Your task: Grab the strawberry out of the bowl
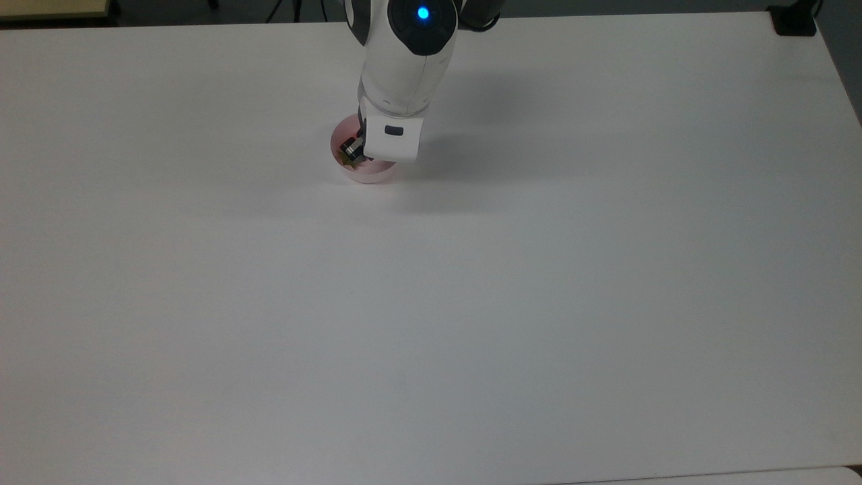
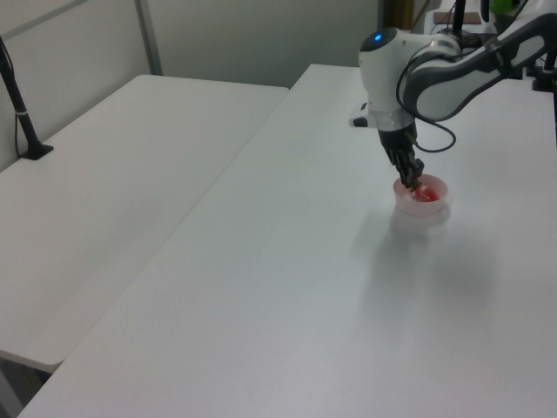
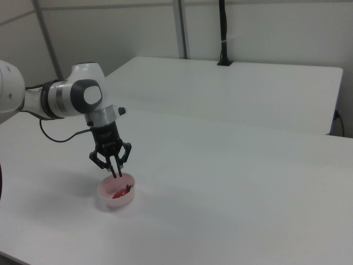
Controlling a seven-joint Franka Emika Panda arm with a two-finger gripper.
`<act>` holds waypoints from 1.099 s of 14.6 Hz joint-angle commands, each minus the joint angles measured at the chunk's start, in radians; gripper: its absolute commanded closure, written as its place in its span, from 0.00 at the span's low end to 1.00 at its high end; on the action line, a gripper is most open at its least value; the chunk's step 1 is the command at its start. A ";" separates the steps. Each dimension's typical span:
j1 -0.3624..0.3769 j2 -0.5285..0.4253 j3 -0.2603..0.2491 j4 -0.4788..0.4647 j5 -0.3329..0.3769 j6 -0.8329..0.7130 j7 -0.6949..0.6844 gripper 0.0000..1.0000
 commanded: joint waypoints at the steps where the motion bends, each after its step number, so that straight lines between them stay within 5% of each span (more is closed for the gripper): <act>1: 0.024 -0.010 -0.021 -0.013 0.016 -0.019 0.007 0.00; 4: 0.021 -0.002 -0.024 -0.032 -0.009 -0.005 -0.042 0.00; 10: 0.023 0.004 -0.033 -0.085 -0.064 0.047 -0.110 0.34; 16: 0.023 0.004 -0.047 -0.101 -0.099 0.050 -0.188 0.34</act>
